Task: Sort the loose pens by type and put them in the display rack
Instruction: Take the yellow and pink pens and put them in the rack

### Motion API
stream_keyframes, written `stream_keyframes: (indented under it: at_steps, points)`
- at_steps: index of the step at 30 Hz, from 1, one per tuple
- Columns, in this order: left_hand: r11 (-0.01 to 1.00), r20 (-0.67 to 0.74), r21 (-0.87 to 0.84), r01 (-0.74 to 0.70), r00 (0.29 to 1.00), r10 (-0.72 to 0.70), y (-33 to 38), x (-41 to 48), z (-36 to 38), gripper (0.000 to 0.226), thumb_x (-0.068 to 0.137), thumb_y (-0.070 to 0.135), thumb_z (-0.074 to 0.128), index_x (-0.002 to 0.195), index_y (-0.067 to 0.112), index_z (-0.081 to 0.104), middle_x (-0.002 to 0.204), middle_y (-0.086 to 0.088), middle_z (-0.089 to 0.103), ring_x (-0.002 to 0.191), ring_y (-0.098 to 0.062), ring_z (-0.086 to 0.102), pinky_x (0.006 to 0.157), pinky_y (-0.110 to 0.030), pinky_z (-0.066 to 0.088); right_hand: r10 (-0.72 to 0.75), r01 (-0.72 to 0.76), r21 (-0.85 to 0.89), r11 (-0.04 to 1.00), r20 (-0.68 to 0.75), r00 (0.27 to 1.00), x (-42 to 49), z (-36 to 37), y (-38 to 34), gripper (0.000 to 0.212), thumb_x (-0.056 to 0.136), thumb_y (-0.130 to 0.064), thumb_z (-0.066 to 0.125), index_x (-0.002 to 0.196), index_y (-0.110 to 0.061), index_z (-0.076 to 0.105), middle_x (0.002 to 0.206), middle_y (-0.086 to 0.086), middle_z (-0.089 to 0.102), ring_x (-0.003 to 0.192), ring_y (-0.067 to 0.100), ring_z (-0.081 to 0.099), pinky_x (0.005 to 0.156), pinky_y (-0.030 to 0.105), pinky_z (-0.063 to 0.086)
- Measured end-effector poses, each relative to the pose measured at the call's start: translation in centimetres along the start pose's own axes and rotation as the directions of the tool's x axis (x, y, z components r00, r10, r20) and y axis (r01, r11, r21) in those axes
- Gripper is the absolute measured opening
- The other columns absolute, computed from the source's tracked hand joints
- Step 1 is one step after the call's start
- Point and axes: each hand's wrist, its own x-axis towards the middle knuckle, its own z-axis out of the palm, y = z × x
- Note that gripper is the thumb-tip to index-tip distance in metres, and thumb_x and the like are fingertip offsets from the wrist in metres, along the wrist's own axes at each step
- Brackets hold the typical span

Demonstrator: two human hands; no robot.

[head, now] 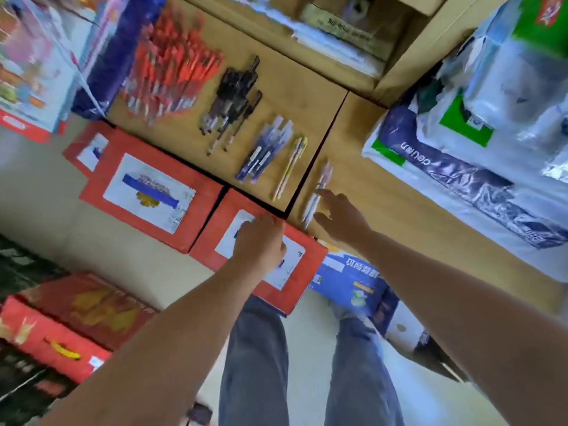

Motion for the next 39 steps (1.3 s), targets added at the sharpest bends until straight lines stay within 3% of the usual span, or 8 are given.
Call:
stream_keyframes:
  at_steps: [5,10,16,22,25,31,34,39]
  points:
    - [0.994,-0.162,-0.112,-0.007,0.987,-0.011,-2.4,5.4,-2.3,0.017,0.094,0.025,0.049,0.105,0.014,0.055,0.097,-0.004,0.062,0.087,-0.025,0.063,0.072,-0.037,0.052,0.273,-0.262,0.077,0.962,-0.214,0.938,4.1,0.6,-2.4,0.066,0.095,-0.037,0.051,0.143,-0.003,0.022,0.126,0.017,0.054,0.112,0.039,0.056,0.081,0.041,0.045]
    - [1.0,-0.181,0.007,0.029,0.983,-0.027,-2.4,10.3,-2.6,0.058,0.096,0.045,0.047,0.136,0.004,0.036,0.095,-0.006,0.064,0.081,-0.025,0.067,0.053,-0.031,0.043,0.427,-0.383,0.199,0.902,-0.276,0.861,6.6,0.7,-2.4,0.053,0.089,-0.039,0.06,0.122,-0.006,0.035,0.11,0.015,0.065,0.103,0.038,0.061,0.068,0.036,0.039]
    - [0.994,-0.185,0.087,0.059,0.982,-0.042,-1.1,12.2,-1.7,0.043,0.095,0.031,0.05,0.123,-0.003,0.045,0.082,-0.006,0.063,0.064,-0.022,0.064,0.044,-0.027,0.038,0.401,-0.373,0.153,0.915,-0.246,0.882,6.0,0.7,-1.7,0.051,0.083,-0.022,0.067,0.122,-0.012,0.034,0.111,0.014,0.062,0.102,0.037,0.062,0.072,0.037,0.045]
    - [0.987,-0.105,0.138,0.077,0.992,-0.063,0.1,12.8,-2.3,0.039,0.095,0.014,0.049,0.125,-0.008,0.039,0.095,-0.013,0.066,0.081,-0.029,0.068,0.053,-0.035,0.052,0.253,-0.22,0.166,0.961,-0.216,0.943,4.9,0.1,0.2,0.047,0.095,-0.013,0.049,0.138,-0.007,0.032,0.122,0.019,0.053,0.105,0.04,0.059,0.076,0.039,0.042]
    - [0.982,-0.114,0.162,0.098,0.99,-0.08,0.1,12.9,-2.1,0.042,0.095,0.006,0.047,0.132,-0.008,0.034,0.097,-0.016,0.066,0.082,-0.032,0.069,0.056,-0.039,0.055,0.242,-0.168,0.309,0.936,-0.217,0.946,3.7,-0.3,2.0,0.027,0.097,-0.013,0.041,0.12,0.0,0.04,0.111,0.026,0.059,0.097,0.042,0.059,0.068,0.038,0.037]
    - [0.993,-0.094,-0.104,-0.064,0.994,0.054,3.5,9.7,-2.7,0.03,0.102,0.02,0.036,0.124,0.001,0.034,0.08,-0.012,0.062,0.074,-0.034,0.064,0.056,-0.038,0.045,0.31,-0.132,0.648,0.75,-0.169,0.936,-0.4,-1.4,6.0,0.021,0.1,-0.023,0.043,0.101,-0.004,0.052,0.086,0.009,0.065,0.073,0.025,0.056,0.067,0.035,0.042]
    - [0.966,-0.066,-0.232,-0.115,0.993,0.103,6.9,7.4,-3.8,0.031,0.104,0.028,0.031,0.118,0.002,0.04,0.088,-0.019,0.064,0.081,-0.039,0.063,0.062,-0.039,0.041,0.281,-0.09,0.701,0.707,-0.163,0.946,-3.8,-2.9,7.8,0.016,0.1,-0.022,0.044,0.094,-0.011,0.054,0.079,-0.001,0.069,0.076,0.026,0.061,0.069,0.035,0.044]
    - [0.928,-0.048,-0.334,-0.163,0.987,0.156,14.0,1.3,-6.6,0.035,0.104,0.036,0.026,0.101,0.006,0.044,0.069,-0.006,0.048,0.075,-0.036,0.058,0.059,-0.037,0.033,0.208,0.014,0.788,0.615,-0.18,0.961,-11.8,-6.5,10.7,0.01,0.098,-0.014,0.05,0.089,-0.013,0.051,0.076,0.003,0.068,0.064,0.016,0.062,0.054,0.024,0.049]
